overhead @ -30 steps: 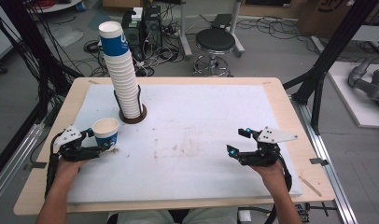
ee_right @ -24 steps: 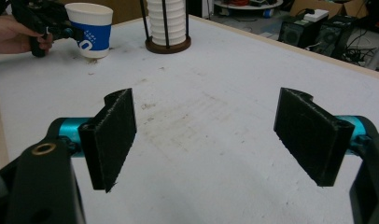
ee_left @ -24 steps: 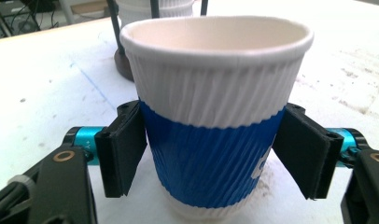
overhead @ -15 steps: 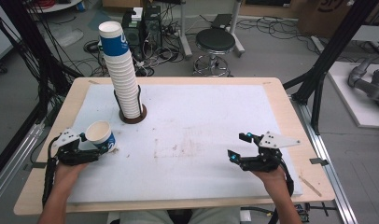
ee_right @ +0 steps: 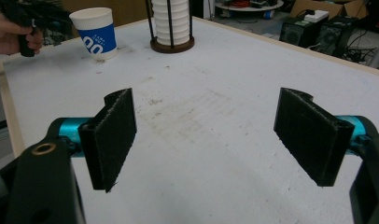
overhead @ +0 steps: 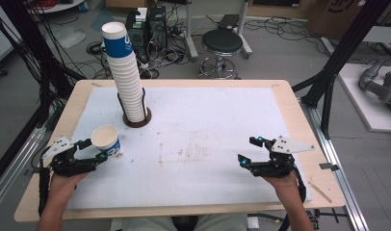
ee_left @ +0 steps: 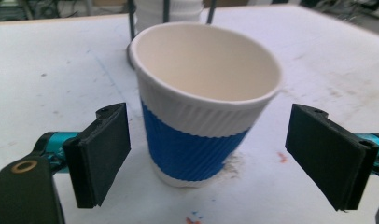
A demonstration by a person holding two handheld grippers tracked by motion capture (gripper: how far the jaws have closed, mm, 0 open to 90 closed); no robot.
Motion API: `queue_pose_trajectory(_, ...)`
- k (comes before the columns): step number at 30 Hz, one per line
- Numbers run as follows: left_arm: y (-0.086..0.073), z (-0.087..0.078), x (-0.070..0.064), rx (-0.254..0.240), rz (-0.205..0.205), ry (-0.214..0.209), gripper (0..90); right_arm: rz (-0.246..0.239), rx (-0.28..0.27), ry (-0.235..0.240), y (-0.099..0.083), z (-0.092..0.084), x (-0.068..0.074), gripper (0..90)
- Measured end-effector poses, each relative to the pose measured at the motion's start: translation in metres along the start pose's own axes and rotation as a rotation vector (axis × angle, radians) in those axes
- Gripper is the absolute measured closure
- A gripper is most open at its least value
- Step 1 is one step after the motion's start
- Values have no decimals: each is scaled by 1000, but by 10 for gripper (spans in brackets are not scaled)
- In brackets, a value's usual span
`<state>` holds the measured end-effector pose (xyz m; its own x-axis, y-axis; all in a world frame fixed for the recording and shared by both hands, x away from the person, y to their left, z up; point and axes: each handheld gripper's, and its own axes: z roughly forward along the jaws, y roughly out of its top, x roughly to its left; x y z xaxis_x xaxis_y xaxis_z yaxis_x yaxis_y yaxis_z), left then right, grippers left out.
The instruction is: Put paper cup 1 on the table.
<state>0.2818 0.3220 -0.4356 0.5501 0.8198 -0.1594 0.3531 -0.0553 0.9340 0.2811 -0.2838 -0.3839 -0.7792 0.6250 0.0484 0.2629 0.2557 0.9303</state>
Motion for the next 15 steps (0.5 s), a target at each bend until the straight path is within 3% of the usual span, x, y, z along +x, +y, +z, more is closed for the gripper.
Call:
queue_pose_trajectory(3,5,-9,0,-69,-24,-29,141,2,-2,-1,1,1,-1,215)
queue_pose_trajectory(5,11,-14,-3,-109,-14,-32,141,3,0,-6,2,2,-1,215)
queue_pose_trajectory(12,25,-11,-10,-173,-21,-81,141,13,46,-98,0,1,-10,214)
queue_pose_trajectory(15,33,-10,-15,-198,-21,-83,141,25,51,-125,-1,-2,-13,214)
